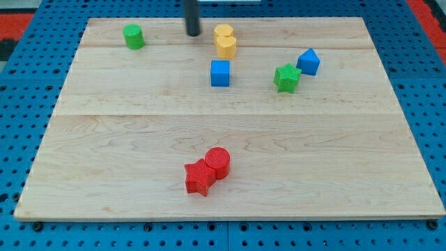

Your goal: Move the red and yellow blocks in different directions

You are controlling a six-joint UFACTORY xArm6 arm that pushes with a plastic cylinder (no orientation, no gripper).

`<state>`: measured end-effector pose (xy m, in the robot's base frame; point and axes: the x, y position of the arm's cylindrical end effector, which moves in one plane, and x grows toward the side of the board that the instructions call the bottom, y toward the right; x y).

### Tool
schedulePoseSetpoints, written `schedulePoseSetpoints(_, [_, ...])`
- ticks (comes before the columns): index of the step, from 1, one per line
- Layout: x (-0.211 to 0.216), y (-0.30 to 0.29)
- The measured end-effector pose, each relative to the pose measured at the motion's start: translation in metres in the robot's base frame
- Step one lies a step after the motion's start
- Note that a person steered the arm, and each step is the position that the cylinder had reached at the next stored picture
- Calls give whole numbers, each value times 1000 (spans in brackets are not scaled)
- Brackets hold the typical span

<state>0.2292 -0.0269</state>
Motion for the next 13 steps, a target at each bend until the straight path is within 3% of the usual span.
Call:
schedulePoseSetpoints(1, [-14,7])
schedulePoseSetpoints(2, [31,43])
schedulePoseSetpoints(3, [108,63])
schedulePoseSetpoints(5, [117,83])
schedulePoseSetpoints(6, [178,71])
schedulePoseSetpoints(8, [333,127])
schedulePoseSetpoints(9, [365,74])
schedulePoseSetpoints(10, [319,55])
schedulePoseSetpoints(11, [281,-13])
schedulePoseSetpoints(12, [279,5])
schedulePoseSetpoints(13, [308,11])
